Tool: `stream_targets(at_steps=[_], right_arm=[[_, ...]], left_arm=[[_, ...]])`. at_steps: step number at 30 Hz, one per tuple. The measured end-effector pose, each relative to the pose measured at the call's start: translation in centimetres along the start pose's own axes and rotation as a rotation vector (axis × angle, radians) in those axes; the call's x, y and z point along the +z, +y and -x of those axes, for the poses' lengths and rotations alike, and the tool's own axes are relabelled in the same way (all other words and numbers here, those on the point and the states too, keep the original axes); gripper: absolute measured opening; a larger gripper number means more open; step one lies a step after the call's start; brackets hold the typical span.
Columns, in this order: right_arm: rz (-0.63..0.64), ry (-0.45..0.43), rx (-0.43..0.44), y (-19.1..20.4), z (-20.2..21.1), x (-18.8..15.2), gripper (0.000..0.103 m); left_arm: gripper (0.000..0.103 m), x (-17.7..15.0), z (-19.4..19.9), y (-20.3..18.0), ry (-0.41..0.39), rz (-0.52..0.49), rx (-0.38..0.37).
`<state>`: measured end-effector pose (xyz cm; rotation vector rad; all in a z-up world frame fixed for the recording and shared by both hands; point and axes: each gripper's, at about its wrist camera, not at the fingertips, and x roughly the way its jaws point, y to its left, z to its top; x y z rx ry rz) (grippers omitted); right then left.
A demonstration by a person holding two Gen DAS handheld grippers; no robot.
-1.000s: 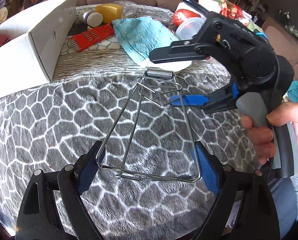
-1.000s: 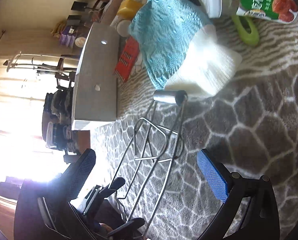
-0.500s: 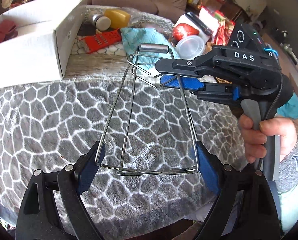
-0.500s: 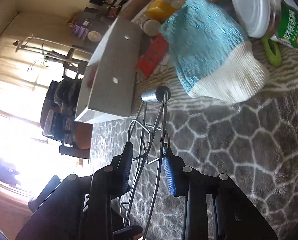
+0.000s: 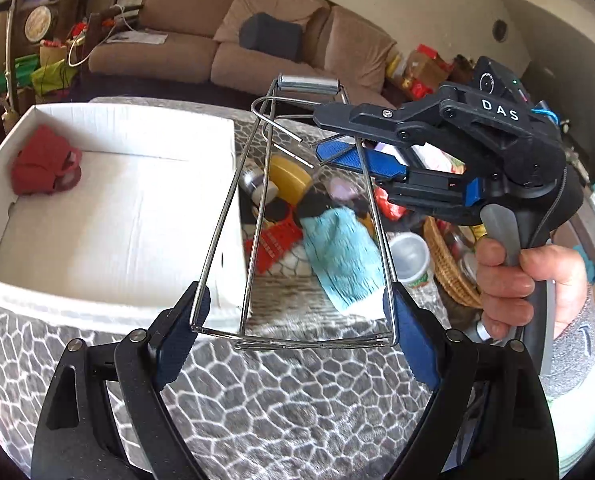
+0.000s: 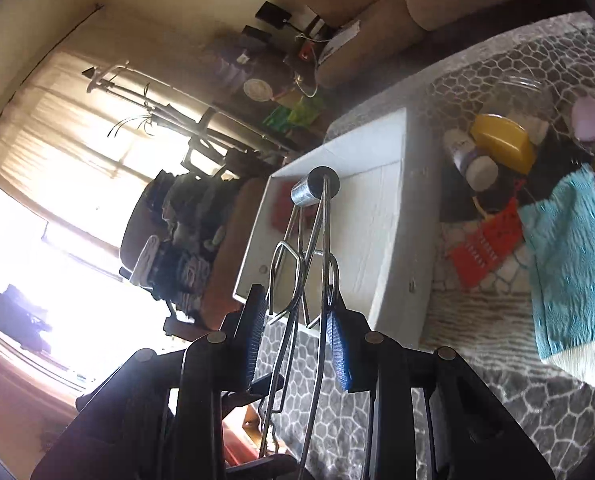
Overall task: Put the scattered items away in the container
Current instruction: 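Carry the wire clip into the white box and release it from the left tool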
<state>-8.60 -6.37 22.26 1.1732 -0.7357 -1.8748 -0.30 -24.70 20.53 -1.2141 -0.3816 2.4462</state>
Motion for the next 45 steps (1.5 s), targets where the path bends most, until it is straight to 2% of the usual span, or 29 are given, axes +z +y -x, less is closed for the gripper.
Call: stream_targets(at_steps=[6, 10, 12, 17, 21, 25, 28, 32, 36, 38, 42, 44, 45], right_arm=[[-0.014, 0.024, -0.034, 2.2, -7.4, 6.2, 0.031], [-0.037, 0.049, -0.093, 0.9, -12.4, 8.7, 0.022], [-0.033, 0.059, -0.149, 0.0, -14.4, 9.5, 0.021], [-0.033, 0.108, -0.275, -2.9, -18.1, 10.2, 0.019], [-0.054, 0.159, -0.355, -5.7, -20.4, 9.8, 0.019], [-0.08, 0.149, -0.408, -7.7, -21.1, 9.7, 0.019], [-0.07, 0.141, -0.444, -7.4, -21.4, 9.9, 0.019], [0.007, 0.159, -0.554, -6.4, -22.3, 10.0, 0.019], [0.088, 0.154, -0.605, -4.8, -21.9, 10.3, 0.022], [0.149, 0.135, -0.632, -3.5, -21.0, 10.5, 0.022], [0.179, 0.107, -0.578, -1.9, -18.4, 10.8, 0.024], [0.187, 0.103, -0.559, -1.4, -17.2, 10.8, 0.038], [0.193, 0.102, -0.553, -1.2, -16.6, 10.7, 0.041]], left_arm=[[0.087, 5.6, -2.5, 6.9, 0.05, 0.075, -0.017], [0.087, 7.1, -6.8, 11.5, 0.127, 0.159, -0.069], [0.086, 7.5, -9.5, 13.2, 0.178, 0.205, -0.109], [0.085, 8.5, -14.3, 14.1, 0.257, 0.215, -0.114], [0.084, 8.7, -16.5, 13.8, 0.312, 0.159, -0.04], [0.084, 8.7, -17.2, 14.6, 0.323, 0.156, -0.011], [0.085, 8.6, -17.2, 15.9, 0.32, 0.19, -0.003], [0.085, 8.5, -16.9, 17.5, 0.304, 0.261, -0.022], [0.086, 8.6, -16.7, 18.4, 0.289, 0.279, -0.007], [0.086, 9.9, -17.4, 19.1, 0.288, 0.288, 0.012], [0.086, 9.7, -19.2, 19.0, 0.307, 0.294, 0.046], [0.086, 9.4, -19.7, 19.2, 0.327, 0.283, 0.086], [0.086, 9.2, -19.9, 19.1, 0.337, 0.28, 0.105]])
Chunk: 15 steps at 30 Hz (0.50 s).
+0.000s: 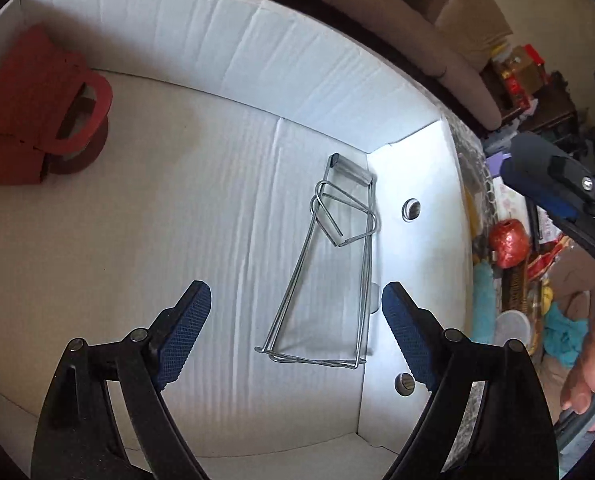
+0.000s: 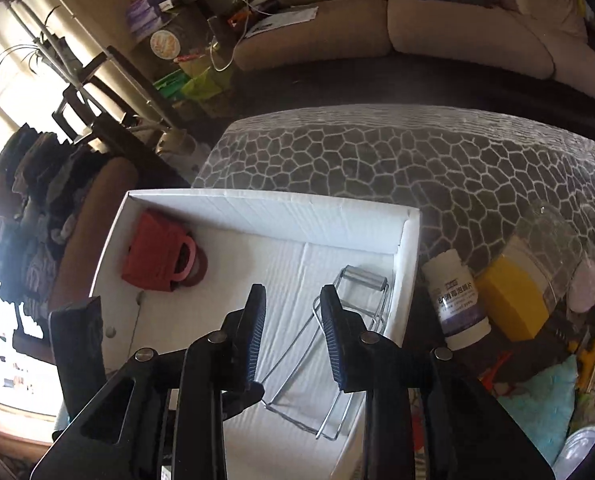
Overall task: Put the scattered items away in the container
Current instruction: 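Carry the wire clip into the white box and release it from the left tool, then withdraw the left tool from the box back toward the scattered items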
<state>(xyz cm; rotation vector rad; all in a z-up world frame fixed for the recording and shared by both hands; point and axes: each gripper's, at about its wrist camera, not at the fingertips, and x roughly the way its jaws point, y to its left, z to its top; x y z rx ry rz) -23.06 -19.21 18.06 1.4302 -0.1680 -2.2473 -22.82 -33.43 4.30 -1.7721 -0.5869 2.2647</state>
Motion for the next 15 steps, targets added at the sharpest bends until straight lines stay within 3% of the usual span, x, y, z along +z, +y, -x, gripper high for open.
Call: stream_targets(at_steps=[3, 5, 7, 15], right_arm=[[0.029, -0.018, 0.011, -0.5, 1.7, -1.0, 0.052], [0.056, -0.029, 0.004, -1.0, 2.6, -2.0, 0.066], [0.075, -0.031, -0.01, -1.6, 2.9, -3.2, 0.074], [0.11, 0.018, -0.003, -1.2, 2.4, -6.7, 0.075]], left_arm=[[0.087, -0.8, 0.0, -0.4, -0.006, -0.031, 0.035], [0.098, -1.6, 0.9, -1.7, -0.024, -0.094, 0.091], [0.1, -2.3, 1.4, -2.6, -0.03, -0.144, 0.159], [0.1, -5.1, 4.0, -5.1, -0.04, -0.311, 0.357]])
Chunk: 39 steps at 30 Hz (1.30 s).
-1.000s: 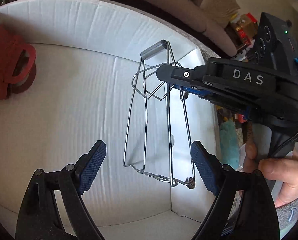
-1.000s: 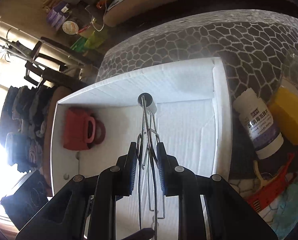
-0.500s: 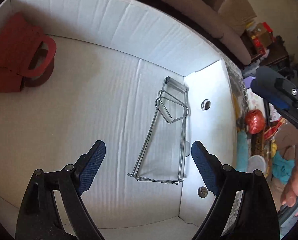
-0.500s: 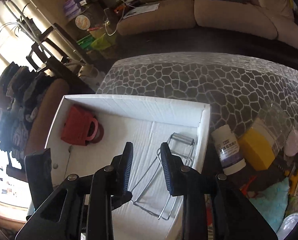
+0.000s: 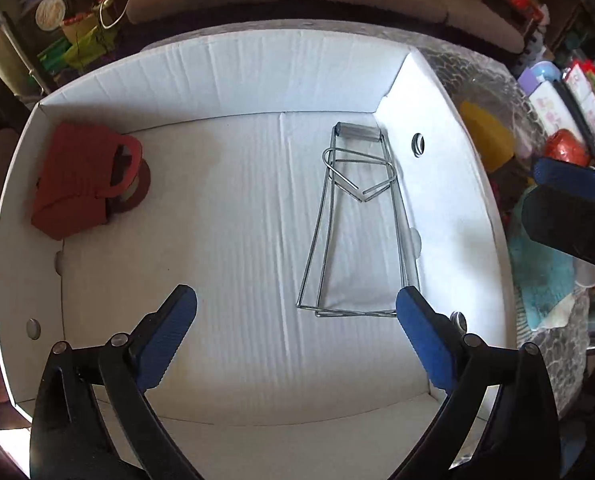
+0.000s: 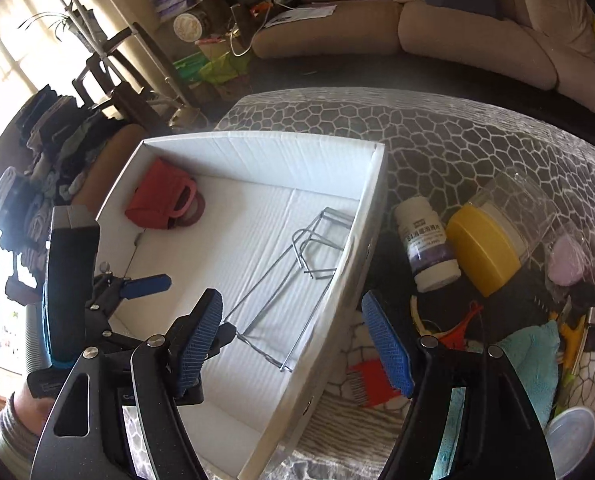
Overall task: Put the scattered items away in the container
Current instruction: 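Withdraw the left tool from the box back toward the scattered items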
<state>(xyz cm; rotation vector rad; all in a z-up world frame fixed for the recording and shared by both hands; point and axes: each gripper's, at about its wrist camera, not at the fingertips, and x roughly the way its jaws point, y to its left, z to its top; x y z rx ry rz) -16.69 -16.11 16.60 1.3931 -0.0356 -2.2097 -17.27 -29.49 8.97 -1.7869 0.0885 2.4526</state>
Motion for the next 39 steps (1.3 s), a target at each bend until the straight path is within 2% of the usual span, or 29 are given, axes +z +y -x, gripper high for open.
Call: stream_targets(at_steps=[2, 8, 14, 18, 20, 23, 24, 27, 32, 39], right_arm=[[0.027, -0.003, -0.008, 0.8, 0.3, -0.6, 0.075], [0.093, -0.006, -0.056, 2.8, 1.5, -2.3, 0.076], [0.116, -0.027, -0.088, 3.7, 4.1, -4.5, 0.077], [0.129, -0.044, -0.115, 4.3, 6.0, -6.5, 0.078], [0.137, -0.059, -0.155, 4.5, 7.2, -7.6, 0.078], [0.169, -0.091, -0.206, 4.8, 9.1, -9.6, 0.079], [0.17, -0.098, -0.218, 4.6, 9.7, -10.3, 0.081], [0.163, -0.121, -0.228, 3.6, 11.4, -12.6, 0.103], [0.107, -0.158, -0.225, 0.8, 13.5, -16.7, 0.103], [0.024, -0.158, -0.248, -3.9, 15.1, -22.5, 0.103]], left_arm=[[0.1, -0.7, 0.7, -0.3, -0.005, -0.019, 0.025], [0.1, -2.9, 3.0, -1.0, -0.007, -0.033, 0.033], [0.101, -5.3, 6.5, -2.6, -0.049, -0.056, 0.049], [0.103, -7.5, 8.9, -4.4, -0.087, -0.097, 0.103], [0.103, -8.8, 9.9, -5.5, -0.103, -0.117, 0.124], [0.103, -10.6, 11.4, -6.9, -0.124, -0.118, 0.106], [0.103, -11.1, 11.9, -7.4, -0.13, -0.117, 0.098], [0.103, -12.7, 13.2, -8.9, -0.159, -0.115, 0.084], [0.103, -15.3, 14.9, -11.5, -0.224, -0.092, 0.048], [0.103, -17.8, 14.8, -16.0, -0.254, -0.104, 0.022]])
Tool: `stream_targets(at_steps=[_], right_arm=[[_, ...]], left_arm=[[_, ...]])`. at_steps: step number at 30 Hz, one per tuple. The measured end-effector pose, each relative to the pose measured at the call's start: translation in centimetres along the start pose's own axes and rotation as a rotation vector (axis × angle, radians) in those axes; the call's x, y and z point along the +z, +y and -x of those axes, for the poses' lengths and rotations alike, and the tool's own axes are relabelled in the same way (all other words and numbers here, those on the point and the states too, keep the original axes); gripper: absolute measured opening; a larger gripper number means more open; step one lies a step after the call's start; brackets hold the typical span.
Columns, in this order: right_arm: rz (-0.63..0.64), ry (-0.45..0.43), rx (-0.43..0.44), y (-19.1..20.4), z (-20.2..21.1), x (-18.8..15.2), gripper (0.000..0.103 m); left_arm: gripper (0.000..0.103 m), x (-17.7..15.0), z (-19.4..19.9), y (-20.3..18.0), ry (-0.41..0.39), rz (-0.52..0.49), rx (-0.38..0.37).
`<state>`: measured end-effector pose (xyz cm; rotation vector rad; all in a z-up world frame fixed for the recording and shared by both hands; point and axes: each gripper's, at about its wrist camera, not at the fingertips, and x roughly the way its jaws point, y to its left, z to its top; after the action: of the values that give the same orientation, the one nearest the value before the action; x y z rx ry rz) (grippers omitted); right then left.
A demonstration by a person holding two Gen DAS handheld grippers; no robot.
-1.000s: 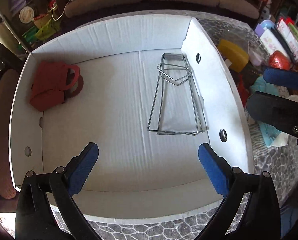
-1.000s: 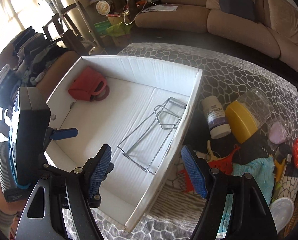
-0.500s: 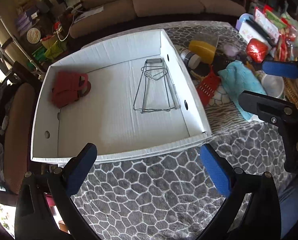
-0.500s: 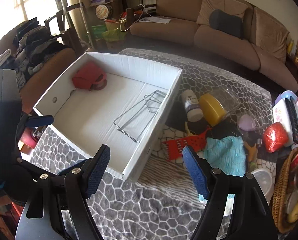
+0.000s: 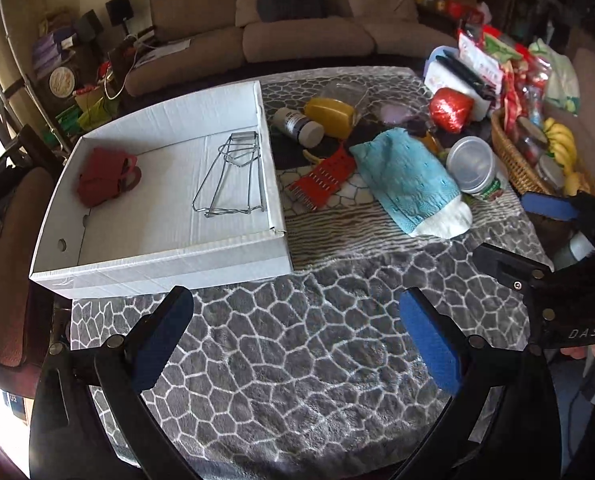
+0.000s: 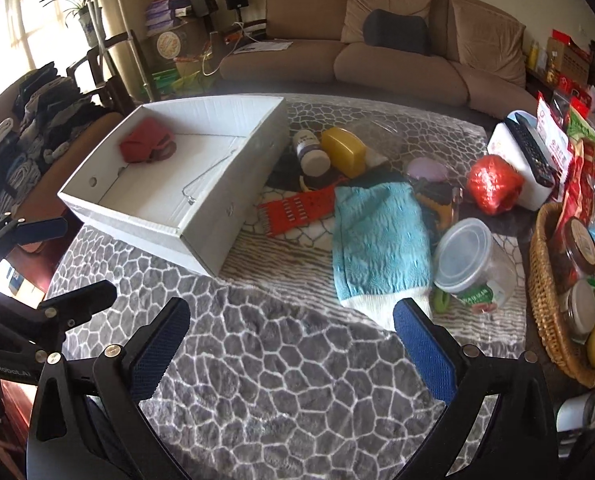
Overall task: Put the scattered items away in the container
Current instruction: 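Withdraw the left tool from the box back toward the scattered items, then move both tools toward the teal knitted sleeve with the white cuff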
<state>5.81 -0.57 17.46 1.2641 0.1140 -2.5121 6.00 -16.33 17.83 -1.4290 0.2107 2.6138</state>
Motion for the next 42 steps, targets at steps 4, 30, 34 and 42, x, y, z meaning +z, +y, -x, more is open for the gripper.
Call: stream_targets(at_steps=[4, 30, 34, 42], right_arm=[[-0.074, -0.013, -0.003, -3.2, 0.8, -2.6, 0.103], [-0.528, -0.084, 0.082, -18.6, -3.2, -9.0, 0.103], [-0.558, -0.087, 0.123, -18.9, -3.3, -8.9, 0.103], [-0.56, -0.094, 0.172, -19.6, -3.7, -8.3, 0.103]], left_arm=[[0.103, -0.9, -0.1, -2.5, -0.033, 0.031, -0.049], [0.103, 2.4, -15.4, -11.0, 0.027, -0.036, -0.053], [0.103, 6.9, -17.5, -10.2, 0.021, -0.144, 0.051], [0.103, 10.5, -20.0, -9.0, 0.078, -0.193, 0.015]])
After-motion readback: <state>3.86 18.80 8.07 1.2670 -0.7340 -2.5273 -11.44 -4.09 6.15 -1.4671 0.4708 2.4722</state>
